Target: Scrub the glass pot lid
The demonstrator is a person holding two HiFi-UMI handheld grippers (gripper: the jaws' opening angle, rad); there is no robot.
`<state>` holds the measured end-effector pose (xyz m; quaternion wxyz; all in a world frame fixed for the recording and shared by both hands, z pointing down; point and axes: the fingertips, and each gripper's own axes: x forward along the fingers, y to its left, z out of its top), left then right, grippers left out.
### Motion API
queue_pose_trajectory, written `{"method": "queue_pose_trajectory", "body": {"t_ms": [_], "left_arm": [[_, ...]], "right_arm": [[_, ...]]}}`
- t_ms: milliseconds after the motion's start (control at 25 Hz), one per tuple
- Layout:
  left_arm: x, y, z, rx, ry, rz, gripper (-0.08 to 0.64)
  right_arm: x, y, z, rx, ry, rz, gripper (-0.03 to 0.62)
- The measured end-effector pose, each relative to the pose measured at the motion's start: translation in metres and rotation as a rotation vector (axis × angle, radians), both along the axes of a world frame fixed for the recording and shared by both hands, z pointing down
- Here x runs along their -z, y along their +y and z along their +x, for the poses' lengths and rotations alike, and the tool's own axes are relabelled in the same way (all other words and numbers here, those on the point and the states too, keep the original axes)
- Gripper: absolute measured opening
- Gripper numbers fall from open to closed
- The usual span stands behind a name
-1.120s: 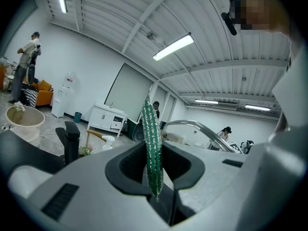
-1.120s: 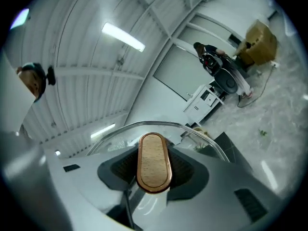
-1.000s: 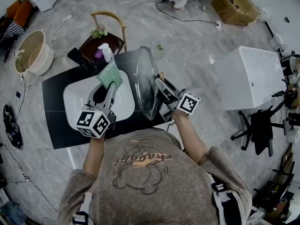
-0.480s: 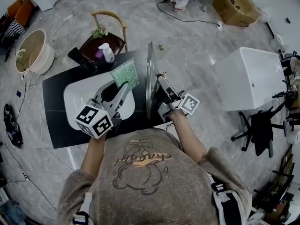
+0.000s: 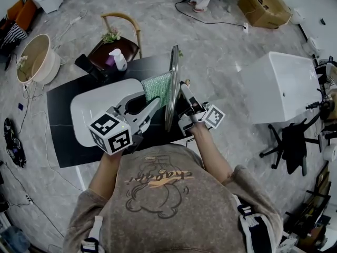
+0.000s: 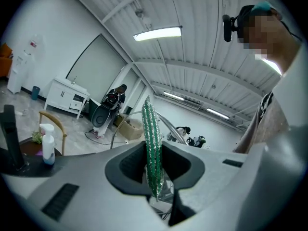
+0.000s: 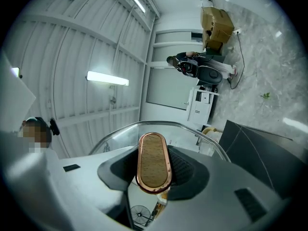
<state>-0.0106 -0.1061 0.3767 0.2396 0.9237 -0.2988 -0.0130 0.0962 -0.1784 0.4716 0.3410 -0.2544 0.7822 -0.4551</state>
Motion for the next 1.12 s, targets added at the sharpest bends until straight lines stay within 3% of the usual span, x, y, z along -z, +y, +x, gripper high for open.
{"method": "queue_pose_trajectory", "body": {"t_ms": [120,320,800,1120], "left_arm": [[0.001,0.002,0.008,-0.025,0.014,-0.02,0.086],[0.0,0.006,0.016,-0.077,0.101,-0.089,0.086],[-0.001,0.001,0.018,-0.138,0.131,-0.118,0.086],[-0.001,-0.008,0.021,-0.141,0.163,-0.132,0.084]], "right_arm": [[0.0,0.0,0.003,-0.002,0.008,-0.001,0.183],[-0.001,0.003,0.0,0.014,0.028,0.003,0.183],[-0.006,0.005,-0.001,0.028,0.065,-0.008,0.183],[-0.005,0.013,-0.003,0.046,0.035,-0.018,0.183]]}}
